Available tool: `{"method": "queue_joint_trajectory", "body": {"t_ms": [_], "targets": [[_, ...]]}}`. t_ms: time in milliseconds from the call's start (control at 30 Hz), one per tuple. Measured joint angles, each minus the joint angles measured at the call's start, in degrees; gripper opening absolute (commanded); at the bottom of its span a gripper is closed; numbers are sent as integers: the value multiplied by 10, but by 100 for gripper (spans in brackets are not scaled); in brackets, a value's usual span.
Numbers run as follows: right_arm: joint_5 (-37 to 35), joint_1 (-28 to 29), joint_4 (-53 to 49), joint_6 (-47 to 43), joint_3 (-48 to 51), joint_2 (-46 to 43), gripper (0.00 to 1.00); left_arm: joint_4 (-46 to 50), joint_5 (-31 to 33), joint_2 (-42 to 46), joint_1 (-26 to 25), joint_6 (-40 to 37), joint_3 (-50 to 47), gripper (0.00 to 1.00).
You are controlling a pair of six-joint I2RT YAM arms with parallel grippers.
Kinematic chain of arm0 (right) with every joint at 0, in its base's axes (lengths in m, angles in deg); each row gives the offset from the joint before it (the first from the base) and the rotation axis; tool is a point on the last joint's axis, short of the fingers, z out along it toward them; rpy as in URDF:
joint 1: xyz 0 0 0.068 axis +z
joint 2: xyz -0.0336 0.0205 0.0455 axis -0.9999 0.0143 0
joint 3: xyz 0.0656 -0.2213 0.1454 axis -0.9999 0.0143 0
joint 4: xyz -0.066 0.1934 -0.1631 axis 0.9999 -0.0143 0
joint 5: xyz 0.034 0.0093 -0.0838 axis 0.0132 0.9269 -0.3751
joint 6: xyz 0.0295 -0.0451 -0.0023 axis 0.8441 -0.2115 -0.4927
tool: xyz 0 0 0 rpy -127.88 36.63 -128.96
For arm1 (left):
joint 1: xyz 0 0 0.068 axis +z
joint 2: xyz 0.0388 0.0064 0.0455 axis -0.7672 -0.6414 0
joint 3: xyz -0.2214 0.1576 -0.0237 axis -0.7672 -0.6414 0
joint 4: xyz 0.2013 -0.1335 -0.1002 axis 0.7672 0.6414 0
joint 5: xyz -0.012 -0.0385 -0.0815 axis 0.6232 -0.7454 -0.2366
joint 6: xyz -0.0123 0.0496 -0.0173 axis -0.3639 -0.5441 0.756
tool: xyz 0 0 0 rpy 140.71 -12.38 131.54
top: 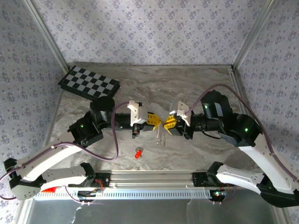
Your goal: Put the keys on the keyring
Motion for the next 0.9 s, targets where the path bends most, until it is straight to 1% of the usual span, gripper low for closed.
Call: {"method": "queue_joint_trajectory", "body": {"t_ms": [200,300,400,567,667,800,833,900], "targets": [[19,-1,26,13,12,-18,30,-19,-2,4,0,8,-14,0],[22,-3,38,18,12,-27,30,-21,-3,4,0,9,-17,0],[27,-5,56,23,16,-32,27,-22,-5,4,0,9,-17,0],[30,-7,65,28,17,-28,27,-21,-5,6,0,13,-17,0],[30,-7,72,28,20,-23,28,-22,-9,10,0,13,-18,0],[29,-7,80,31,26,-16,33,-24,-15,13,0,13,-19,0],[29,-7,81,30,28,-16,32,-24,-16,13,0,13,-19,0],[29,-7,84,30,31,-16,27,-24,-17,13,0,15,-19,0]]}}
